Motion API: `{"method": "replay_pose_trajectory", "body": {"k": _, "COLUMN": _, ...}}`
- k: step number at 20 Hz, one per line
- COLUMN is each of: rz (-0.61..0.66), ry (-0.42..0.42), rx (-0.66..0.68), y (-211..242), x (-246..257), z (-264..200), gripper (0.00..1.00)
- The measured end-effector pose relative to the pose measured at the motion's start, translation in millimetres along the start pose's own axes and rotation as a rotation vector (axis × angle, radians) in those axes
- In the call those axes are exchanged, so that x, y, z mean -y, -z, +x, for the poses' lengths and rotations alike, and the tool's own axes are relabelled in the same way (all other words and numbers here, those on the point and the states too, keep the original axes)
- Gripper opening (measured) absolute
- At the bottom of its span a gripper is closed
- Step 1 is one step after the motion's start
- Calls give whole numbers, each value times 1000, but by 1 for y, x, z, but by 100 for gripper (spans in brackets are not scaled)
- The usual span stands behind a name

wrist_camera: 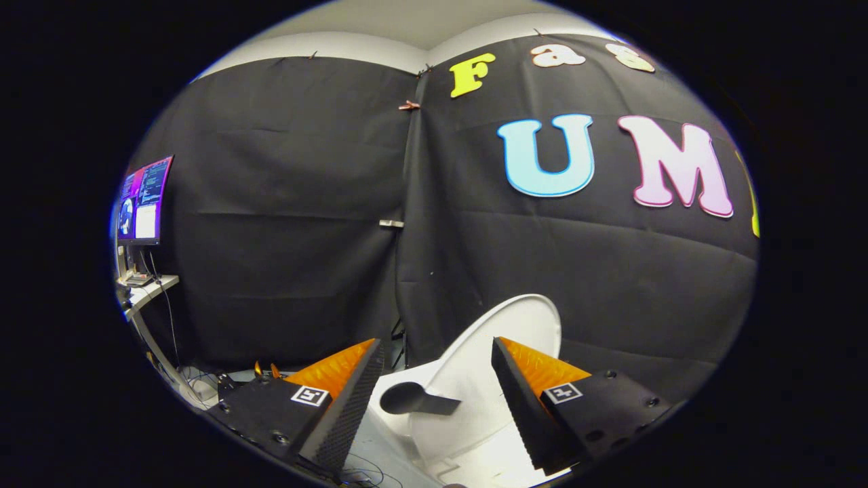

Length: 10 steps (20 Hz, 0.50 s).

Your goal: Open the toilet lid.

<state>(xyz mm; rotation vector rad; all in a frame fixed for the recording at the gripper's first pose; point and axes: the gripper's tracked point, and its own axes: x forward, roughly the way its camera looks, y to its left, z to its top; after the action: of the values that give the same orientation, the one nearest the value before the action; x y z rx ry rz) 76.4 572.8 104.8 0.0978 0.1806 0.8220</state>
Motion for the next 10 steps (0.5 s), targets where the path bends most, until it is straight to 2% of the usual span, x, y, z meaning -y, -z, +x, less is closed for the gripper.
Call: {"method": "replay_pose_trajectory", "body": {"k": 10, "rz": -11, "ry": 238, "rx": 78, "y": -19, "x": 139, "z": -123, "gripper": 99}}
